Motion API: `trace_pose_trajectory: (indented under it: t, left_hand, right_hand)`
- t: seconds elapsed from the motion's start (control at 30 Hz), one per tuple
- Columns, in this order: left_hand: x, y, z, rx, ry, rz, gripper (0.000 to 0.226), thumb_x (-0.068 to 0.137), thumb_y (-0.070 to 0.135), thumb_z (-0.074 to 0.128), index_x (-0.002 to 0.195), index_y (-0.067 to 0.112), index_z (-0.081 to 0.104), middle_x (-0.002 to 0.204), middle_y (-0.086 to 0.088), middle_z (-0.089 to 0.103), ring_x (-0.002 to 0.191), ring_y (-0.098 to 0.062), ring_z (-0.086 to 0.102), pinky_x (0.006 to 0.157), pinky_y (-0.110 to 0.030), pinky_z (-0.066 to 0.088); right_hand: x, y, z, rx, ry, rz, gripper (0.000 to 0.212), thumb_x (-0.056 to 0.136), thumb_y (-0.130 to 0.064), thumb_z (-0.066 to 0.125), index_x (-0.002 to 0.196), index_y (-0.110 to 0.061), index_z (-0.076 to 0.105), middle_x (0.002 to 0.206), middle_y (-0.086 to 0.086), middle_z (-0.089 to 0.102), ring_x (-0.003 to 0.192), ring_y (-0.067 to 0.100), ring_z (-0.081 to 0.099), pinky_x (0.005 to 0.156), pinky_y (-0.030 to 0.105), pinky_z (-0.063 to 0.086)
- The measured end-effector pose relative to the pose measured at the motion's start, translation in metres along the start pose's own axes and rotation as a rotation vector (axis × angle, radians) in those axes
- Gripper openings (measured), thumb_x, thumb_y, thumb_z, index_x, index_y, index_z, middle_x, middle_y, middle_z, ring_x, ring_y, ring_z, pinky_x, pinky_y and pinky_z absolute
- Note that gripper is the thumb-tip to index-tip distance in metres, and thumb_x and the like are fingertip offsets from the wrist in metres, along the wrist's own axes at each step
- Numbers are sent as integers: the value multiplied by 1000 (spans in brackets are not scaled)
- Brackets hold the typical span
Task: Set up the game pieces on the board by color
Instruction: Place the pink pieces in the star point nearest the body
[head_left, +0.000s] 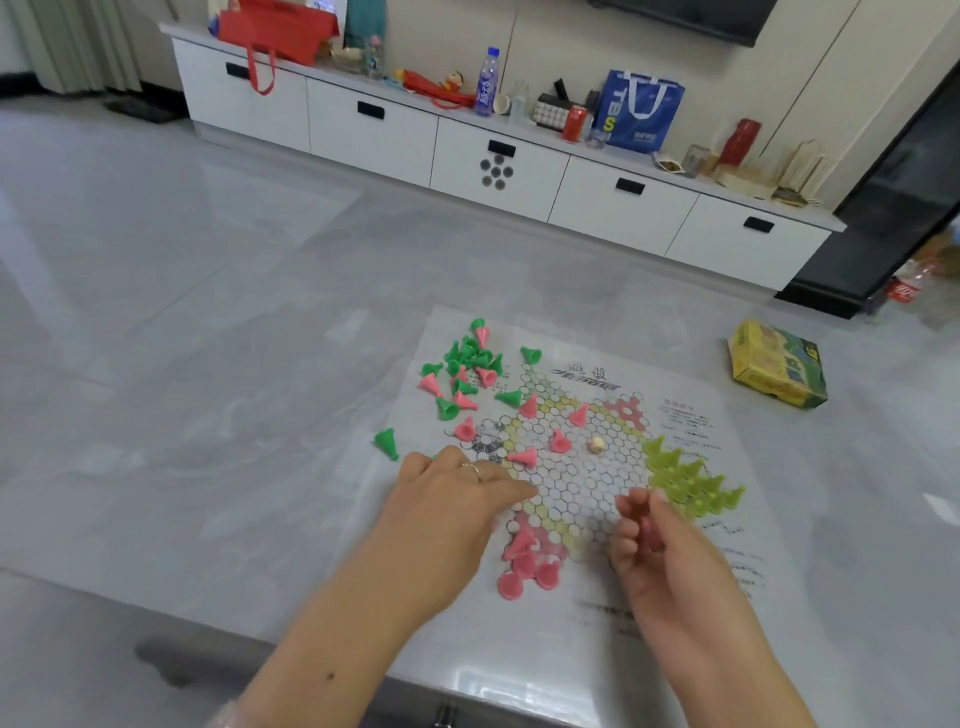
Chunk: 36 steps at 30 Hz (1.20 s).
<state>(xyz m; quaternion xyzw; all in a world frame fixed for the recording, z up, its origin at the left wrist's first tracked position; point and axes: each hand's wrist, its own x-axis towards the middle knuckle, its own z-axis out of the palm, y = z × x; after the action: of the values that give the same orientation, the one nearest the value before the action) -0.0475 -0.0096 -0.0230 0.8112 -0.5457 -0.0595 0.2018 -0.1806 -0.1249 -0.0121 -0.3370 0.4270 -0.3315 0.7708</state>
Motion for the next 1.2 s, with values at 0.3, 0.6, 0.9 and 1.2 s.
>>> trace_pose_trajectory:
  t: [0.3, 0.6, 0.9, 1.2]
  left_hand:
    - [-1, 1, 1, -187, -178, 52, 33, 91, 25, 49, 119, 40, 57, 112, 9, 52, 103, -12, 50, 88, -29, 42]
    - [1, 4, 3, -183, -98, -122, 13, 87, 7, 44, 88, 19, 49, 98, 2, 45, 93, -19, 52, 80, -31, 43]
    - [2, 6, 7, -168, -77, -155, 15, 89, 11, 45, 85, 23, 37, 97, 5, 50, 92, -20, 52, 82, -35, 45]
    - [0, 11, 3, -164, -128, -206, 27, 92, 7, 35, 111, 19, 49, 115, -1, 41, 95, -24, 54, 85, -34, 43]
  right_hand:
    - [-18, 13, -1, -1007, -199, -325, 24, 91, -15, 52, 76, -28, 66, 60, -10, 62, 56, -4, 53, 51, 9, 40]
    - [-23, 22, -11, -1477, -411, -552, 22, 83, -36, 61, 91, -47, 44, 75, -46, 47, 71, -10, 49, 63, 12, 37]
    - [-24, 22, -9, -1477, -385, -547, 17, 91, -27, 51, 89, -41, 41, 68, -17, 52, 66, -4, 49, 60, 15, 36]
    - [-19, 32, 0, -1536, -380, -649, 20, 91, -29, 49, 78, -42, 39, 77, -27, 49, 74, -8, 47, 58, 14, 34]
